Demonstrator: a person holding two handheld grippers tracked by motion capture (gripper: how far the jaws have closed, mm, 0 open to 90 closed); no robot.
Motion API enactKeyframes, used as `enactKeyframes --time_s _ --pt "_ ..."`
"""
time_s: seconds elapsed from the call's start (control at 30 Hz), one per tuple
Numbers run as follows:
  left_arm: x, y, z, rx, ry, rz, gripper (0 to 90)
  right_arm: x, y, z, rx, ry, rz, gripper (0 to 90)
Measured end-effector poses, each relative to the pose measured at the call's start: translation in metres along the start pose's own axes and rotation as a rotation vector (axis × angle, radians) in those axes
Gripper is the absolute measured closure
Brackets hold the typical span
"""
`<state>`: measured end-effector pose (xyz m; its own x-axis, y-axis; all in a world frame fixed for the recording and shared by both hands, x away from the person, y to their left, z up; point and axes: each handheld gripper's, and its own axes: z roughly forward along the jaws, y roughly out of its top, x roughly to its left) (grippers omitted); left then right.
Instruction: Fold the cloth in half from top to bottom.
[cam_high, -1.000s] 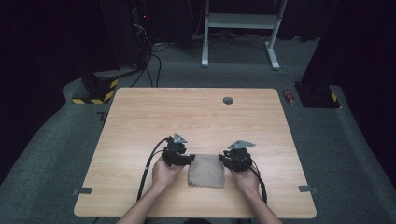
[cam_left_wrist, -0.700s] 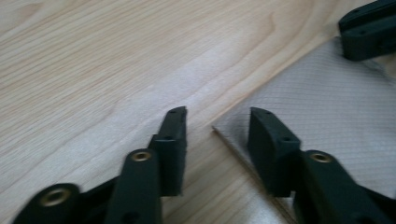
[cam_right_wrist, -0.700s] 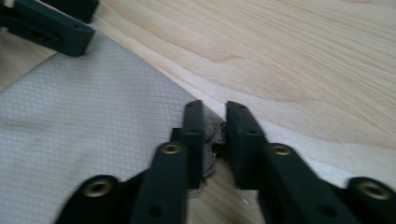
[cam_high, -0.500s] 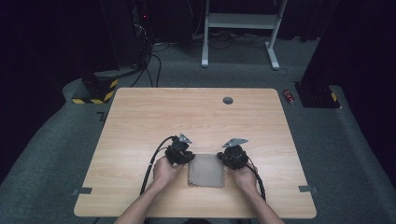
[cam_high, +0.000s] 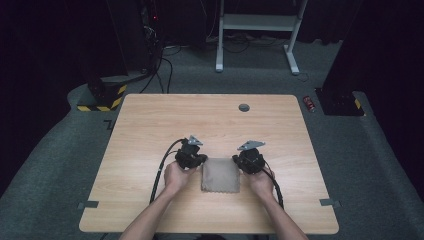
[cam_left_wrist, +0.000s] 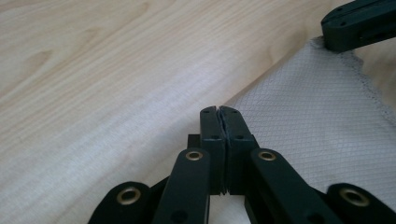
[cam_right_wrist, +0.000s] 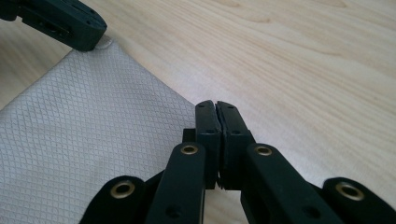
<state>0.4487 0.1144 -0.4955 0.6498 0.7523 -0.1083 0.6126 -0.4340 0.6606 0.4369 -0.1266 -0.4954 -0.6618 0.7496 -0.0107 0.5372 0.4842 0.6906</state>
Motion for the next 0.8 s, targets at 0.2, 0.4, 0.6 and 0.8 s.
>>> enactKeyframes --time_s 0.2,0.4,0.6,0.8 --pt "0.008 0.004 0.015 0.014 0.04 0.001 88.1 -0.005 0.01 0.017 0.026 -0.04 -0.026 88.1" --pt "0.001 -0.003 0.003 -0.014 0.037 -0.039 54.8 -0.007 0.007 0.024 0.033 -0.043 0.012 74.9" --pt "-0.021 -0.022 -0.005 0.017 0.063 0.044 48.8 0.001 0.001 0.009 -0.001 -0.029 0.002 72.4" --pt "-0.01 -0.031 -0.011 0.029 0.095 0.006 46.1 -0.004 -0.011 0.014 0.011 -0.025 0.034 73.6"
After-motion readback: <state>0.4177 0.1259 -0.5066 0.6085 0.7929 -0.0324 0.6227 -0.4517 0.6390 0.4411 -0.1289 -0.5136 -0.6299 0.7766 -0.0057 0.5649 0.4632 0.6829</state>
